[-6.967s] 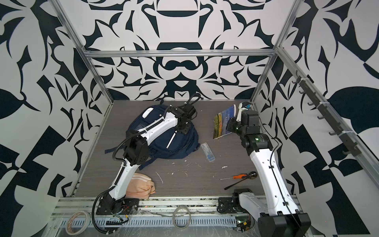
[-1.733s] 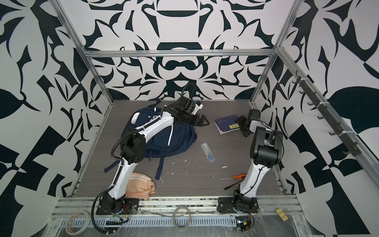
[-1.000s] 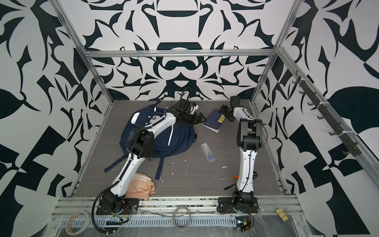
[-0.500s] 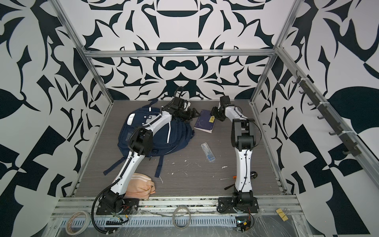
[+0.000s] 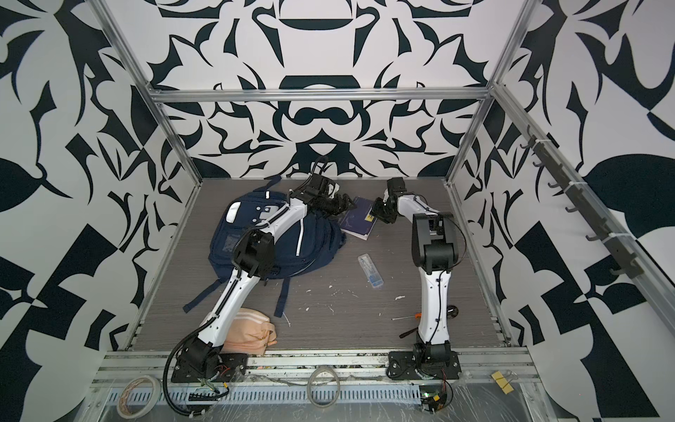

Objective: Pack the student bag

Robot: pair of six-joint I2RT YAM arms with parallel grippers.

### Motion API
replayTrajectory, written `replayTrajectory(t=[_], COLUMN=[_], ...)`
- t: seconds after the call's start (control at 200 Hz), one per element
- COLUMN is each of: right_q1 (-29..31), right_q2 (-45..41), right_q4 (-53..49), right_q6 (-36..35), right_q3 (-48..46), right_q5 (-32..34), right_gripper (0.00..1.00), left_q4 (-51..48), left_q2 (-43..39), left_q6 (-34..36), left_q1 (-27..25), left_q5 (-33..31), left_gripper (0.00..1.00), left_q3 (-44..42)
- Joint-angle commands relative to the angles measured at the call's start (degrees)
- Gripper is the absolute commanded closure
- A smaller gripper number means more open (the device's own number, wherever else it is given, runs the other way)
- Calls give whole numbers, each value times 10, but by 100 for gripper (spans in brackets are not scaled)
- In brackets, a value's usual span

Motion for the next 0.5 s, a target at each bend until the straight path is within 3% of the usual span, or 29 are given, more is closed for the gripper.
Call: replayTrajectory(t=[0.0, 0.16, 0.495], right_q1=[16, 17, 23], right_q2=[-1, -11, -30], right_q4=[-45, -35, -3], right_q6=[5, 6, 26], right_q3=[-34, -61, -114], right_q5=[-17, -16, -18], right_gripper=[70, 78, 81], left_q4=[-31, 21, 83], left_q2=[26, 16, -10], left_q6=[-51, -99, -143], left_q1=[-12, -24, -35], left_q5=[40, 93, 142], left_gripper=[16, 22, 31], left_q3=[-59, -63, -31])
